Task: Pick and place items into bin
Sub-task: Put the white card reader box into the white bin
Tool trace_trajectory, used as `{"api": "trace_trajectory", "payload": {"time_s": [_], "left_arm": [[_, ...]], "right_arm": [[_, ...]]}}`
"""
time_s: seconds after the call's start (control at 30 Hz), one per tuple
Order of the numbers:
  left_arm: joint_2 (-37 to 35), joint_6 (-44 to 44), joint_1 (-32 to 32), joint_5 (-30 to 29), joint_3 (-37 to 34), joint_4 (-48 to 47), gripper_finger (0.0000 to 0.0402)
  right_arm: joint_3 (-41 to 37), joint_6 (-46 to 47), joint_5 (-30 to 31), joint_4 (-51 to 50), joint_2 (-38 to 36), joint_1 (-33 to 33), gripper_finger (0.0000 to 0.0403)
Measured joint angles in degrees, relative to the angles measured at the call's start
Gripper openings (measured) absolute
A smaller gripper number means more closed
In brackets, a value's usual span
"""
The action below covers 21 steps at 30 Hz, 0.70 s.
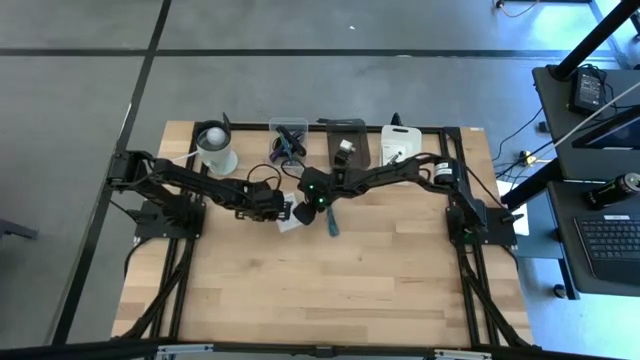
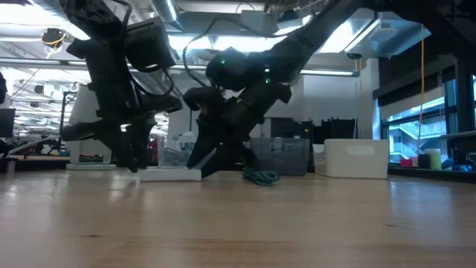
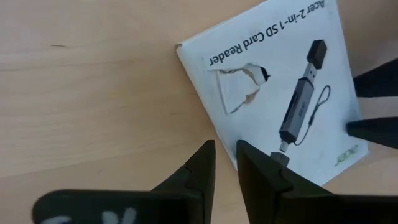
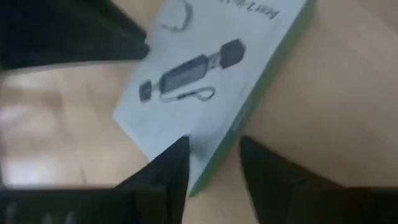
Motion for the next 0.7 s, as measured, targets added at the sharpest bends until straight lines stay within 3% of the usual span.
{"api": "trace_trajectory", "payload": {"time_s": [0.13,0.7], "left_arm": [[-0.02,0.22,-0.02,0.33,-0.07,-0.64,0.0047],[-0.07,2.65,-0.13,0.25,-0.10,-4.06,0.0027]], "right_arm": [[0.09,2.65,-7.73,4.26,1.90,-0.28,0.0141],[-0.30,2.86,-2.28,12.89,0.62,0.27,0.0141]]}}
